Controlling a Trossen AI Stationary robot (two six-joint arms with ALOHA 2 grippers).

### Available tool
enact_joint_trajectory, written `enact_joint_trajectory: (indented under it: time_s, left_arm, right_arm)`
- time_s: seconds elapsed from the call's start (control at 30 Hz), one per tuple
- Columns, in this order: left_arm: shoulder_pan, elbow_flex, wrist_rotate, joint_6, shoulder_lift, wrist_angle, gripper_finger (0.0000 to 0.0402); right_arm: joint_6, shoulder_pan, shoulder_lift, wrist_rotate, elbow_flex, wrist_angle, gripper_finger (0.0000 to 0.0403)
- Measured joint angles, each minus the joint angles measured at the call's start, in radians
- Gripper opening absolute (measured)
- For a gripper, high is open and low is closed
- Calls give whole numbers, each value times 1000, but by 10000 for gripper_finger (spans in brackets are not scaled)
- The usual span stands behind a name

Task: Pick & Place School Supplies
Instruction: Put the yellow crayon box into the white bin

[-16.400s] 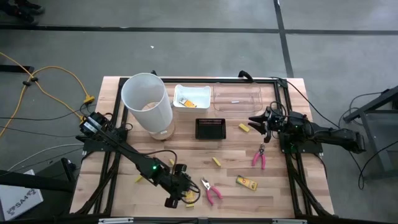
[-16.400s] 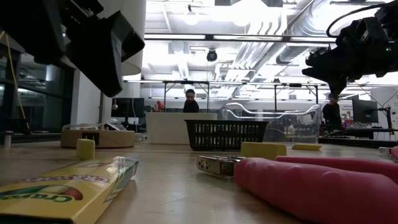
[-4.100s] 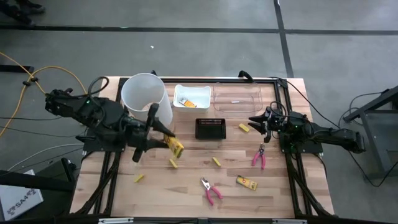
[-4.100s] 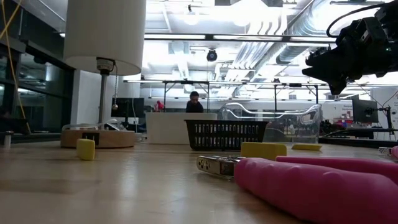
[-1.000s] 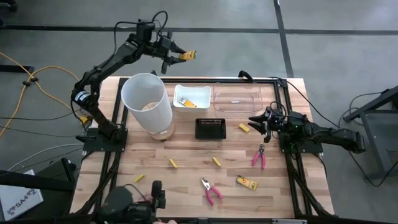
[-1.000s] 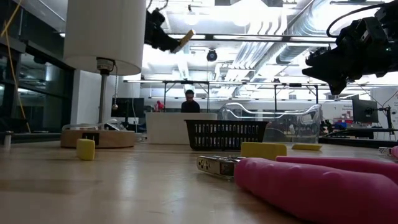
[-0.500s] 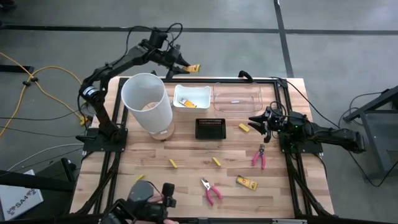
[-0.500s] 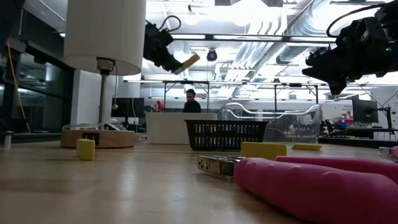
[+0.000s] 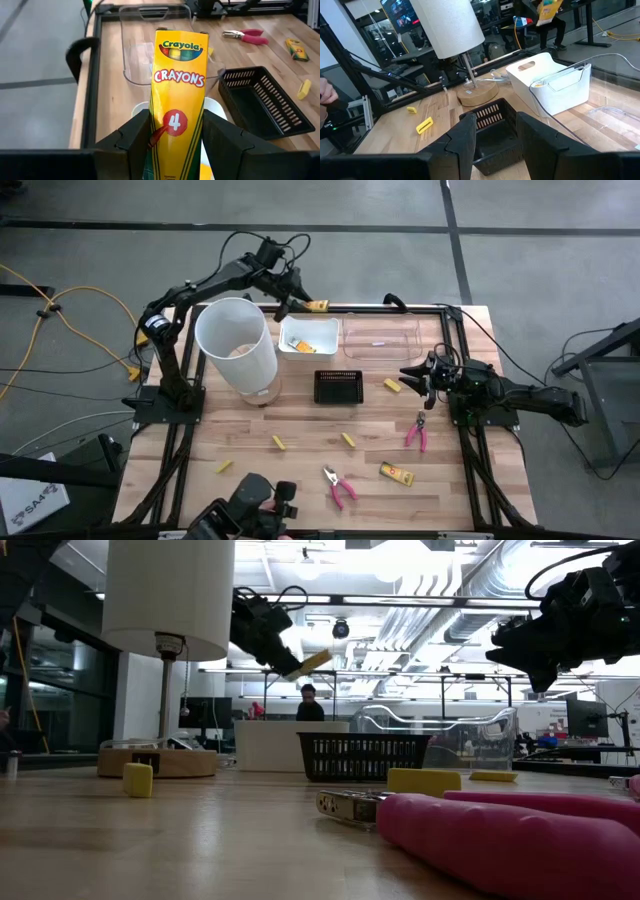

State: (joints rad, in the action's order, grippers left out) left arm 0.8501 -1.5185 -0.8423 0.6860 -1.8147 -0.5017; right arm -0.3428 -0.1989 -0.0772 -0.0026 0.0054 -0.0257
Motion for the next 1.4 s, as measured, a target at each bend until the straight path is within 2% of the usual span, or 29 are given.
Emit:
enact_joint_trajectory:
  time_s: [0.97,1.4]
  left_arm:
    - [-53,3,138,73,-74,-237,159]
    - [-40,3,154,110,-102,-310,159]
  right_arm:
    - [0,0,0,0,0,0,133]
    - [0,0,0,0,0,0,133]
